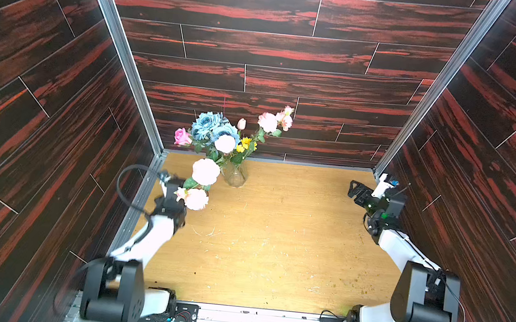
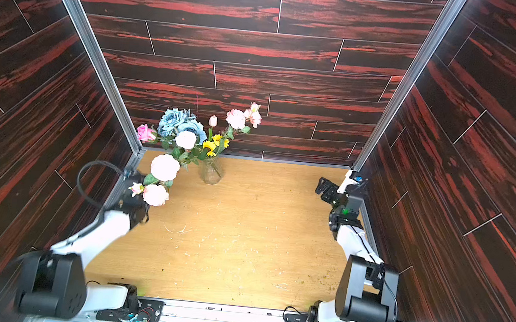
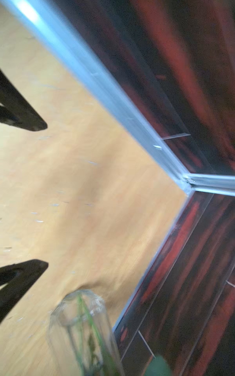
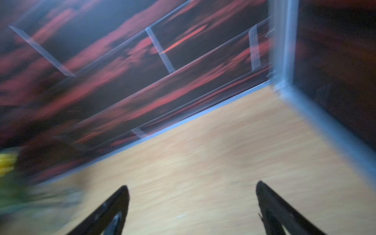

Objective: Pick out pink flowers from the vase
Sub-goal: Pick up the flower from the vase.

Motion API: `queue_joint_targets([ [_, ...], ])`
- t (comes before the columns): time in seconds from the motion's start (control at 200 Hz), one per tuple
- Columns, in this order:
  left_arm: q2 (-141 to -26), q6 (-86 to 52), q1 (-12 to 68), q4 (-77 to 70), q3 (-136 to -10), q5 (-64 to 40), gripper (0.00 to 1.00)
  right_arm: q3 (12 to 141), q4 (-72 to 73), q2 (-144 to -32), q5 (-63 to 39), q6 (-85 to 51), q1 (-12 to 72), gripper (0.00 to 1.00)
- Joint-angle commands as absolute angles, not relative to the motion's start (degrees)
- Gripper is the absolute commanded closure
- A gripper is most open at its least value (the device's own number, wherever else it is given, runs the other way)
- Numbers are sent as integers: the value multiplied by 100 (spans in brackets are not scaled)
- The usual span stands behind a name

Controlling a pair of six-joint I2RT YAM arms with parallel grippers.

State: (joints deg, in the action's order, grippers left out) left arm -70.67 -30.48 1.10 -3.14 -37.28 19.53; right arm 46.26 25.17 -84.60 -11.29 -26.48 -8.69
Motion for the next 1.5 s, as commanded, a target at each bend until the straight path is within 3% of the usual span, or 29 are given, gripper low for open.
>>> queue_joint_targets([
  [0.0,-6367,-3676,267,-1036,-2842,1737,1,4004,2505,-8619,-2924,-3669,-695,1],
  [0.286,-5661,-2945,894,-3238,-1606,1014,1,3766,2174,-7431,-1158,-2962,663,1],
  [0.426,-6181,-2518,1299,-4662,-1409,897,1,3905,2076,-7302,-1334,-4244,711,1],
  [0.496,-6590,-2381,1524,-5286,-1352,1188,2,3954,2641,-7610,-2623,-4424,587,1],
  [0.561,-7064,-2327,1704,-6078,-1260,1409,3,3893,3216,-7720,-3206,-4470,636,1],
  [0.696,-8111,-2355,1985,-7089,-1393,1652,3,4026,2454,-7404,-2687,-3571,960,1],
  [0.852,-9140,-2095,2467,-8058,-1622,2029,3,3893,2418,-7173,-2310,-3417,970,1],
  [1.177,-10147,-1680,2722,-8079,-2747,2666,3,3766,2509,-7282,-2417,-3479,990,1],
  [1.493,-11039,-1434,2718,-8086,-3912,2557,4,3679,2392,-7062,-2291,-3271,992,2],
])
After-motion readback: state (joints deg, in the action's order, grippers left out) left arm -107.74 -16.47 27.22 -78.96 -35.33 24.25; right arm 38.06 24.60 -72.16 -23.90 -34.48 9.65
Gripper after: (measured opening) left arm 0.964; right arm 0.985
